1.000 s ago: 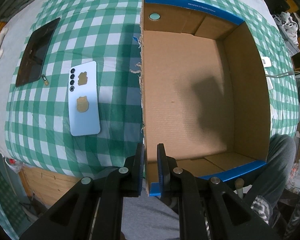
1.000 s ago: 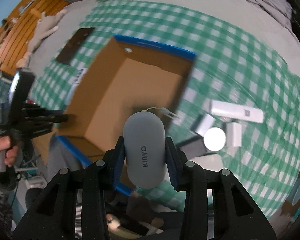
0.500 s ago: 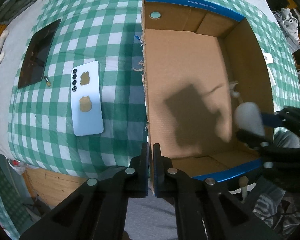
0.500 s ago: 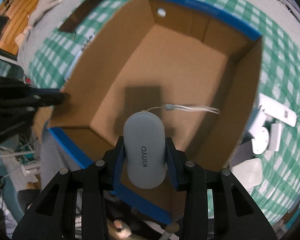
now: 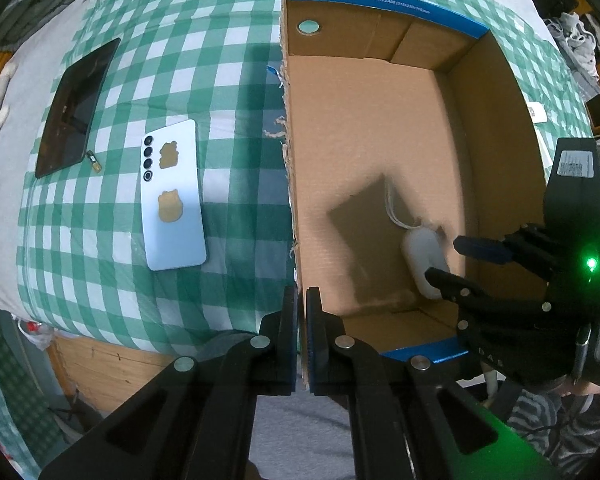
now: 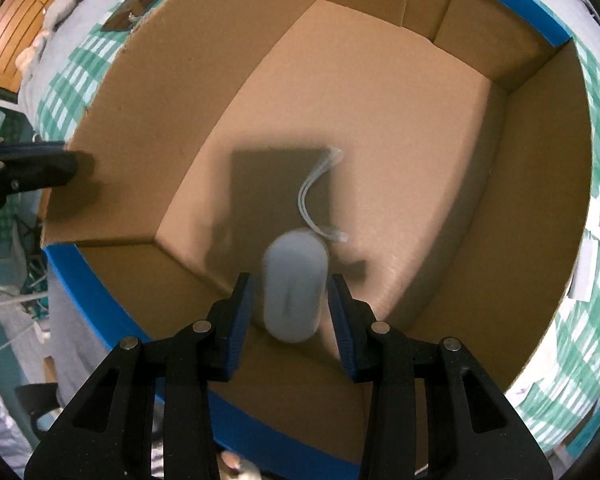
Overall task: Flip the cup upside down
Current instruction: 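Carry the grey power bank into the box and release it with the right gripper, then move the right gripper back to the pile and grasp the white PASA charger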
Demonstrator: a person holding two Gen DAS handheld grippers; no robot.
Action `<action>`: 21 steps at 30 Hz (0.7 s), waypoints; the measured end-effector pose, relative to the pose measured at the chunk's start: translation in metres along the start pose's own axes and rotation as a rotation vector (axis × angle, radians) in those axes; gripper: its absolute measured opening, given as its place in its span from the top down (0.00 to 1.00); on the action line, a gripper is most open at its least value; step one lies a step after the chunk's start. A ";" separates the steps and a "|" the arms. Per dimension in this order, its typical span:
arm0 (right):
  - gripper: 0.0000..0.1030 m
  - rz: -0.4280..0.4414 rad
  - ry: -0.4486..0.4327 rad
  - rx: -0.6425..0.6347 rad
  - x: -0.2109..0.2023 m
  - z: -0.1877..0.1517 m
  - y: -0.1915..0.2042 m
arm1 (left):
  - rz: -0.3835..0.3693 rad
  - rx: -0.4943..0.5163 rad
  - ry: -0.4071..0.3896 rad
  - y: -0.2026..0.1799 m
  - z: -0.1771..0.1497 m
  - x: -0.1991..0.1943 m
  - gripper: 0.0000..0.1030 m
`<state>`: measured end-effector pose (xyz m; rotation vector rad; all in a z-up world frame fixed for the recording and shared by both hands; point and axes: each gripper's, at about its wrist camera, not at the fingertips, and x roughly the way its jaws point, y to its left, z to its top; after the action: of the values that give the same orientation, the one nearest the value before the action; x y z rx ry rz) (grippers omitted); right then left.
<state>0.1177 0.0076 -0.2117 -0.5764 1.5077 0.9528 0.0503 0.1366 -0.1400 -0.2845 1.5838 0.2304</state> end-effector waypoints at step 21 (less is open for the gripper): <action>0.32 -0.102 -0.176 0.131 -0.102 -0.047 -0.060 | -0.010 -0.002 -0.010 0.002 -0.001 -0.003 0.96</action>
<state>0.1569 -0.0804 -0.1290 -0.4588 1.3587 0.7986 0.0485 0.1378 -0.1372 -0.2922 1.5723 0.2257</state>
